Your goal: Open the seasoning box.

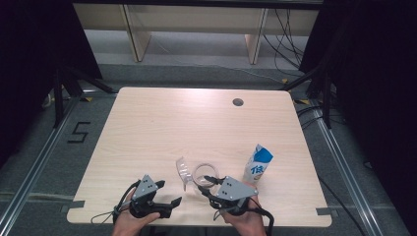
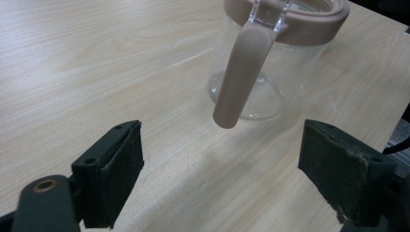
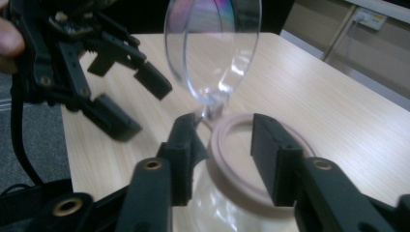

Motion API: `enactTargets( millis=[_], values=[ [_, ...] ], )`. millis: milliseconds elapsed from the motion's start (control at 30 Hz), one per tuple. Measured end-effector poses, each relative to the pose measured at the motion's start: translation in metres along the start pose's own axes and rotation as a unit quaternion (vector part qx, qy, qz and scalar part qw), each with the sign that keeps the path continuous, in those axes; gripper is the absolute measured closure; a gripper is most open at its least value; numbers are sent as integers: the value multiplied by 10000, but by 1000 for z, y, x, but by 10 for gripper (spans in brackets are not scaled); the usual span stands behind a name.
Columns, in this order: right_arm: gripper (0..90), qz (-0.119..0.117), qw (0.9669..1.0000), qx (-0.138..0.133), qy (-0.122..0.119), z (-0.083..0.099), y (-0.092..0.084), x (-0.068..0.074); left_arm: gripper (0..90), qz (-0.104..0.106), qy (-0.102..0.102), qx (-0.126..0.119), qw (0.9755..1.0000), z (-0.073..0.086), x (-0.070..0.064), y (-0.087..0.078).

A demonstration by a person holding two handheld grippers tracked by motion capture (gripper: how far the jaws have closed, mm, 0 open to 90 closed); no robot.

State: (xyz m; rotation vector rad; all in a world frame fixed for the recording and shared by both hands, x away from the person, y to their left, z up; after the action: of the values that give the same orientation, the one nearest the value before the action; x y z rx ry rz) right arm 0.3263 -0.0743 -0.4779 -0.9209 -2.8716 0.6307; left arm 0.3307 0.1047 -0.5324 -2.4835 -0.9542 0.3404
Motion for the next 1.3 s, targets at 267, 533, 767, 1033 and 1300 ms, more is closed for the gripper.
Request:
enactTargets(
  millis=[267,533,767,1033,1300],
  values=[
    [430,508,9975,187,446,30,-35,-7,154,-25,-17,-37,10000,0,-1,1],
    [326,1185,9862,222,1136,52,-70,-23,154,-37,-13,-23,10000,0,-1,1],
    [298,1592,9748,203,1547,67,-83,-39,154,-42,4,-40,10000,0,-1,1],
    [254,2067,9594,99,1917,78,-91,-70,154,-10,43,23,10000,1,-3,2],
    [215,2270,9494,72,2169,86,-82,-87,156,-8,44,57,10000,2,-2,2]
  ],
)
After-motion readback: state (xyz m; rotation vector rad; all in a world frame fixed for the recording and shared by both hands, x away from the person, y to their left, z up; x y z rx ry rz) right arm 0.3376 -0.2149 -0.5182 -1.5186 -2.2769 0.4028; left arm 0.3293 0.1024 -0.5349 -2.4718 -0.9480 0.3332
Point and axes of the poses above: each handheld gripper's, and its own axes: y roughly forward along the jaws, z roughly out of its underside, x roughly to its left, the point moved 7 cm from there along y, roughly forward along the jaws, and after that the axes turned 8 degrees about y, right-handed, at the moved point
